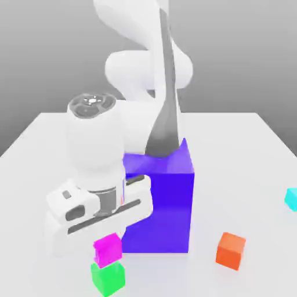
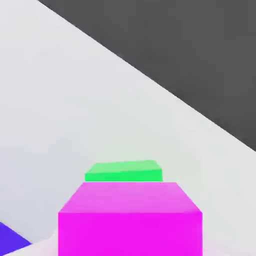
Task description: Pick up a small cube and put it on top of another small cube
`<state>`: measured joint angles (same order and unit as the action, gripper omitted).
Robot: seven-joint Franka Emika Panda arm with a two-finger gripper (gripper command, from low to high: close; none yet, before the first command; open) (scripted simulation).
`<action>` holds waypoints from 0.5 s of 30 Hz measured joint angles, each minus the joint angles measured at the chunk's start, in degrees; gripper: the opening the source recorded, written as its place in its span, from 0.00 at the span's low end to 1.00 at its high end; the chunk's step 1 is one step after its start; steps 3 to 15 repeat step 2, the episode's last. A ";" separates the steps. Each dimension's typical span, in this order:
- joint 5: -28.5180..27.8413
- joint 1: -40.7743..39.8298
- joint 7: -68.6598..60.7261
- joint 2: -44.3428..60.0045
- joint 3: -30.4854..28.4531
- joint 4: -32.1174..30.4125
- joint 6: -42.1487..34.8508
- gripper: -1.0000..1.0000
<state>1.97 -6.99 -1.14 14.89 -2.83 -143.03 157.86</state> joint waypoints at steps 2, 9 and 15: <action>0.00 0.00 0.00 0.00 0.00 0.00 0.00 1.00; 0.00 0.00 0.00 0.00 0.00 0.00 0.00 1.00; 0.00 0.00 0.00 0.00 0.00 0.00 0.00 1.00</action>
